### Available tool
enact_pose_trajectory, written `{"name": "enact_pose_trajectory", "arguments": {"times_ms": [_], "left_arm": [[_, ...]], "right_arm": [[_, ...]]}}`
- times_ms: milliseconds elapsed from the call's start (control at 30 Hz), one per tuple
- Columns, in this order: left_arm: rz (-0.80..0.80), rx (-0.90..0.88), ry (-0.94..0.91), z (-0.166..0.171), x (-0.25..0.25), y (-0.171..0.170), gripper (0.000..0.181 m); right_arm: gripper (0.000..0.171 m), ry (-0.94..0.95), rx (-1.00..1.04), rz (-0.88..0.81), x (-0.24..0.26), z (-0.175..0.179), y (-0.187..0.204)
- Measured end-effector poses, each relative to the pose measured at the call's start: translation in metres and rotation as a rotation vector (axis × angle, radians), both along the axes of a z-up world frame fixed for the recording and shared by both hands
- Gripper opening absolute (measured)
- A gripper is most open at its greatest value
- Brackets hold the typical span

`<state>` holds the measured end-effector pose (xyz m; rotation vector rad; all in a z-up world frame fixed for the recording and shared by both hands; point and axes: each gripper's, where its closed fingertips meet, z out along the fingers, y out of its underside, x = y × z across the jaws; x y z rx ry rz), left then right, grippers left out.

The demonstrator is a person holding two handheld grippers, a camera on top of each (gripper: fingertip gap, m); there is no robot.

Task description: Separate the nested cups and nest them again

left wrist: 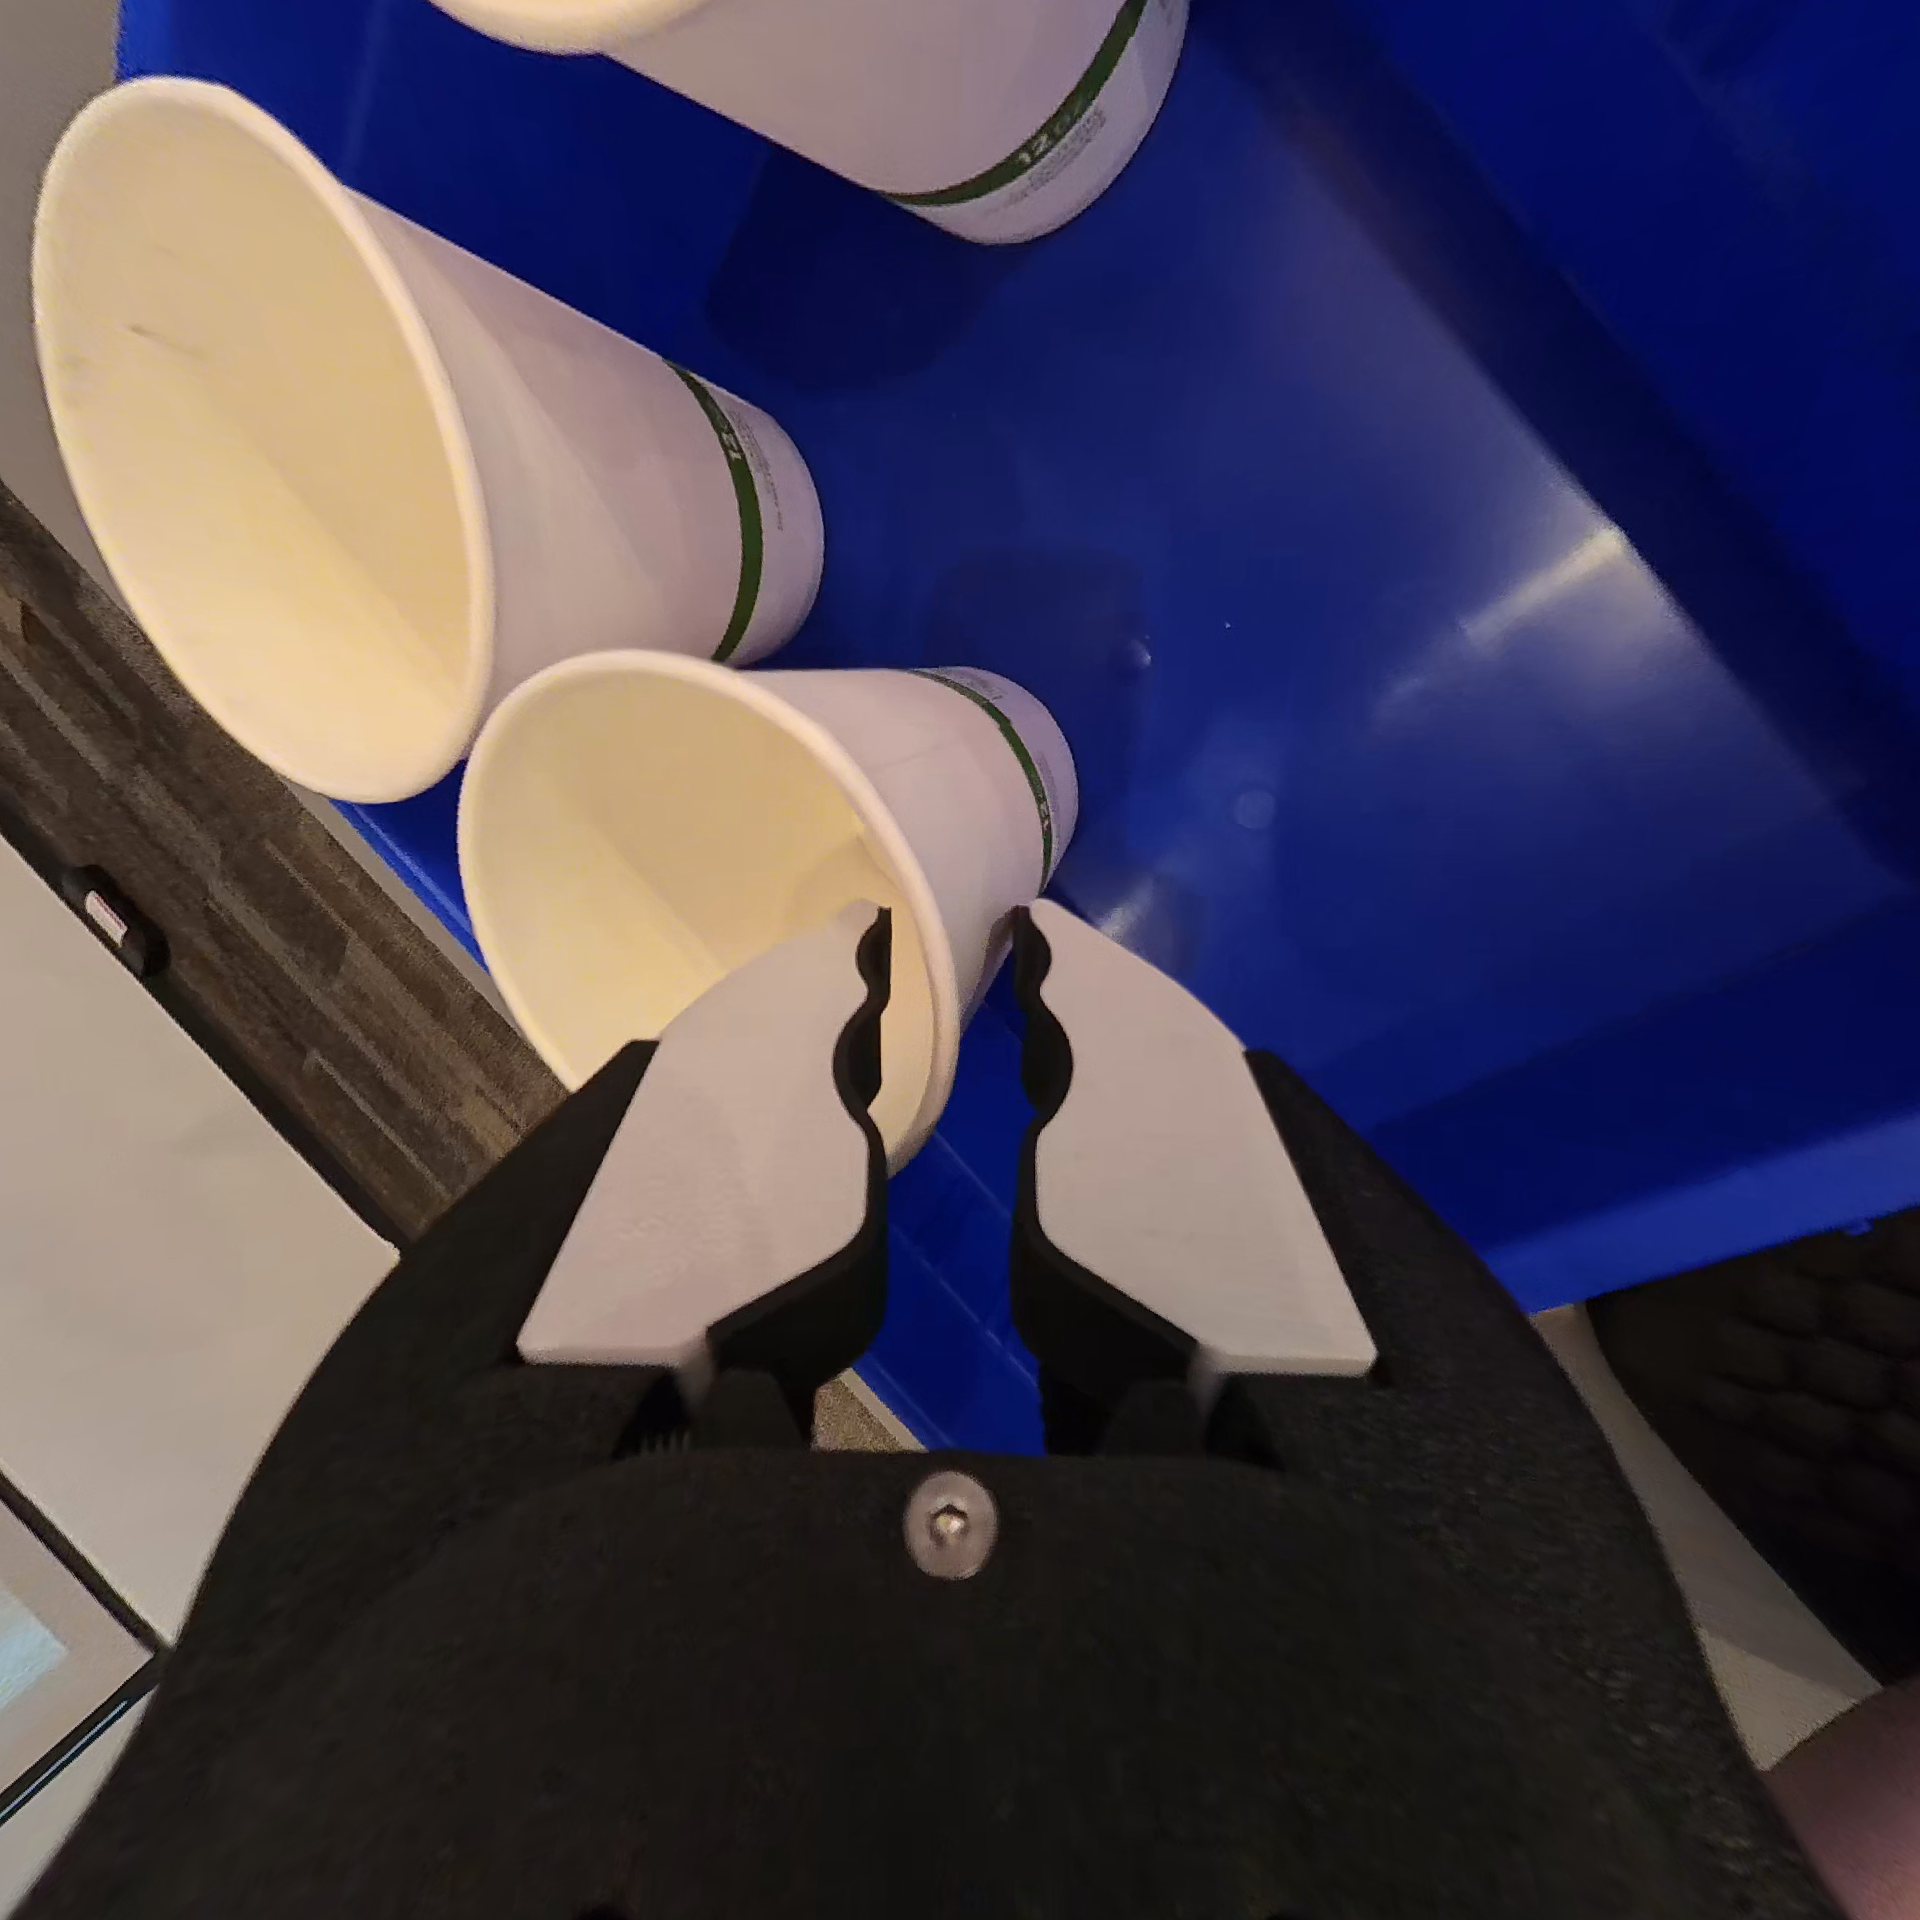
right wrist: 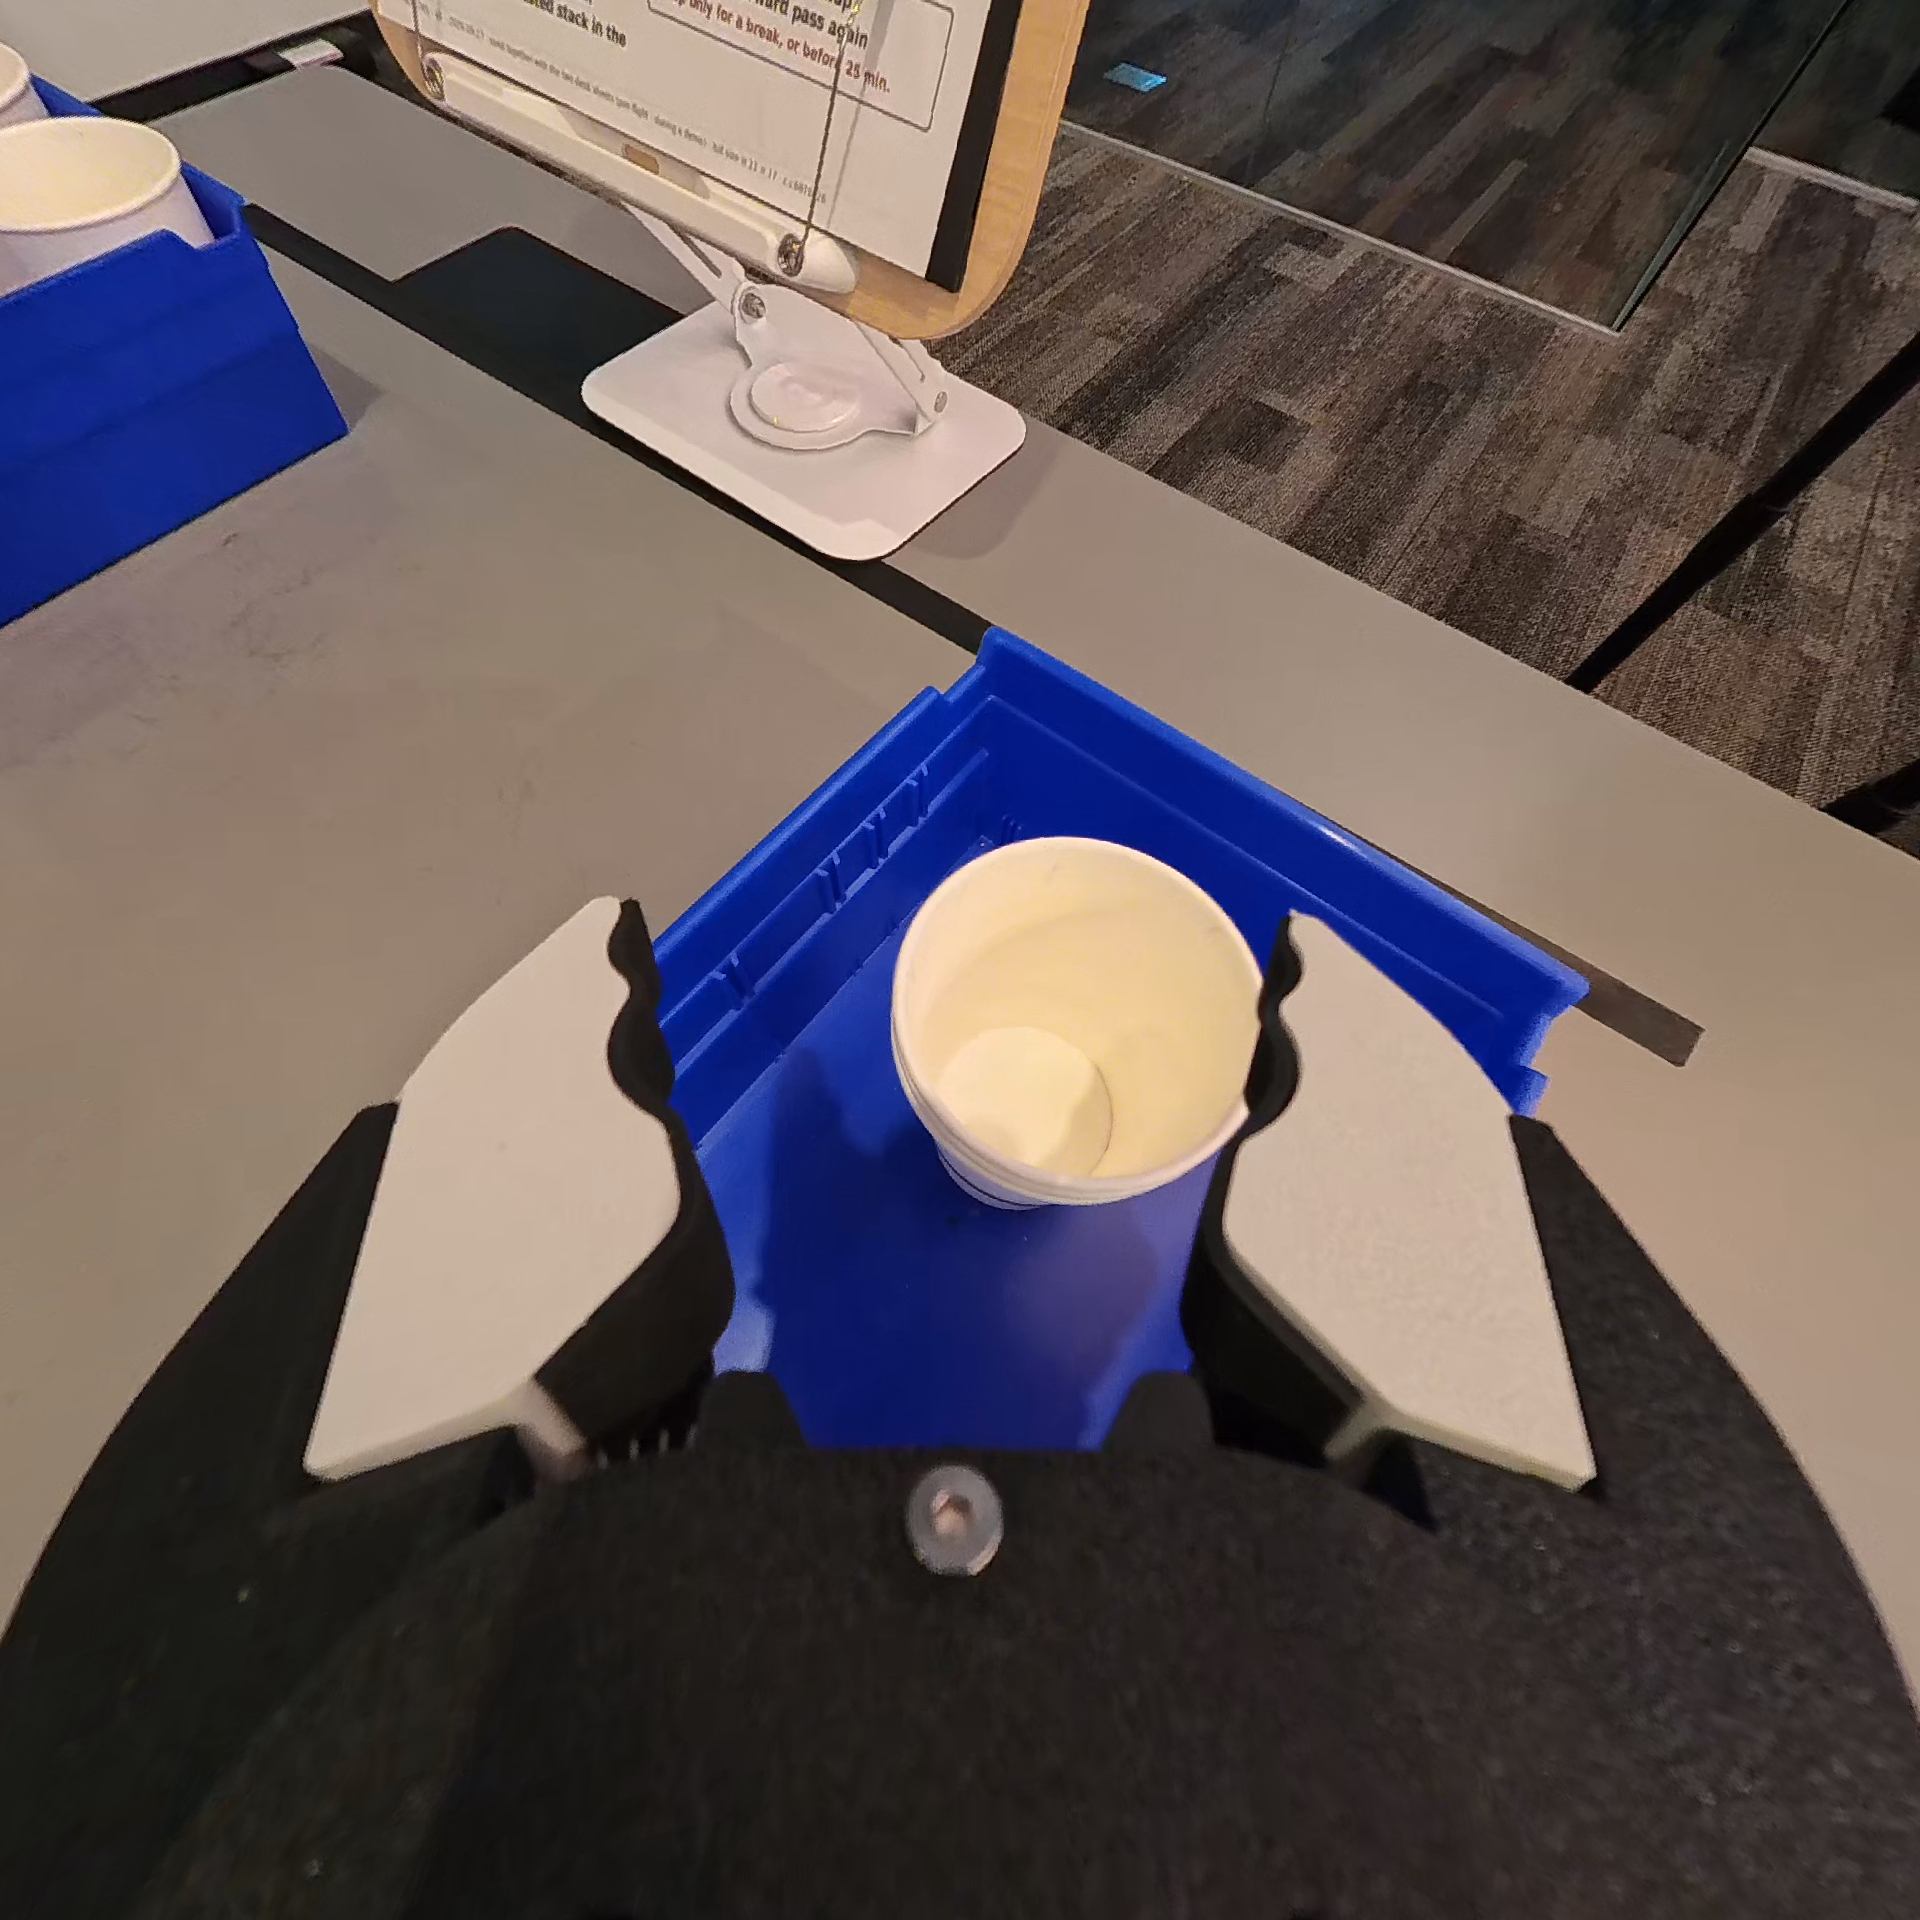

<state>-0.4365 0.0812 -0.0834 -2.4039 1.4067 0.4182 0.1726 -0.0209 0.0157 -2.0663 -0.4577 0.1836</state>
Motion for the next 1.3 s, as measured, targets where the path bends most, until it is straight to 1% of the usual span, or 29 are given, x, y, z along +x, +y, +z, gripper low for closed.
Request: {"name": "enact_pose_trajectory", "arguments": {"times_ms": [67, 167, 300, 400, 533, 633, 700, 800, 867, 967, 1067, 1167, 1233, 1300], "left_arm": [[-0.004, 0.001, -0.001, 0.000, 0.001, 0.000, 0.020], [-0.018, -0.004, -0.011, 0.001, 0.004, -0.002, 0.010], [-0.021, -0.026, -0.016, 0.001, 0.004, -0.006, 0.008], [-0.016, -0.041, -0.007, 0.004, 0.001, -0.013, 0.001], [-0.037, -0.006, 0.007, 0.022, 0.005, -0.026, 0.001], [-0.093, 0.060, -0.018, 0.046, 0.017, -0.039, 0.001], [-0.176, 0.142, -0.083, 0.069, 0.036, -0.049, 0.000], [-0.377, 0.244, -0.222, 0.101, 0.074, -0.073, 0.001], [-0.518, 0.284, -0.305, 0.116, 0.097, -0.091, 0.000], [-0.689, 0.280, -0.394, 0.128, 0.123, -0.119, 0.000], [-0.900, 0.236, -0.472, 0.131, 0.156, -0.148, 0.000], [-1.105, 0.131, -0.538, 0.123, 0.194, -0.176, 0.000], [-1.169, 0.055, -0.529, 0.110, 0.213, -0.185, 0.000], [-1.185, 0.006, -0.487, 0.095, 0.227, -0.185, 0.000]], "right_arm": [[0.108, -0.003, -0.003, 0.004, -0.001, -0.001, 0.000], [0.108, -0.010, -0.013, 0.009, -0.002, -0.004, 0.000], [0.108, -0.019, -0.025, 0.014, -0.004, -0.007, 0.001], [0.108, -0.026, -0.032, 0.016, -0.004, -0.008, 0.000], [0.107, -0.036, -0.034, 0.016, -0.006, -0.008, 0.000], [0.107, -0.046, -0.031, 0.028, -0.010, -0.007, 0.000], [0.107, -0.058, -0.017, 0.047, -0.017, -0.003, 0.000], [0.106, -0.069, 0.037, 0.133, -0.044, 0.011, -0.001], [0.105, -0.056, 0.083, 0.238, -0.076, 0.023, -0.004], [0.103, -0.024, 0.141, 0.454, -0.138, 0.038, -0.018], [0.098, 0.040, 0.157, 0.666, -0.202, 0.046, -0.038], [0.092, 0.152, 0.090, 0.830, -0.252, 0.043, -0.055], [0.092, 0.188, 0.037, 0.887, -0.274, 0.034, -0.061], [0.097, 0.187, -0.007, 0.940, -0.290, 0.022, -0.066]]}}
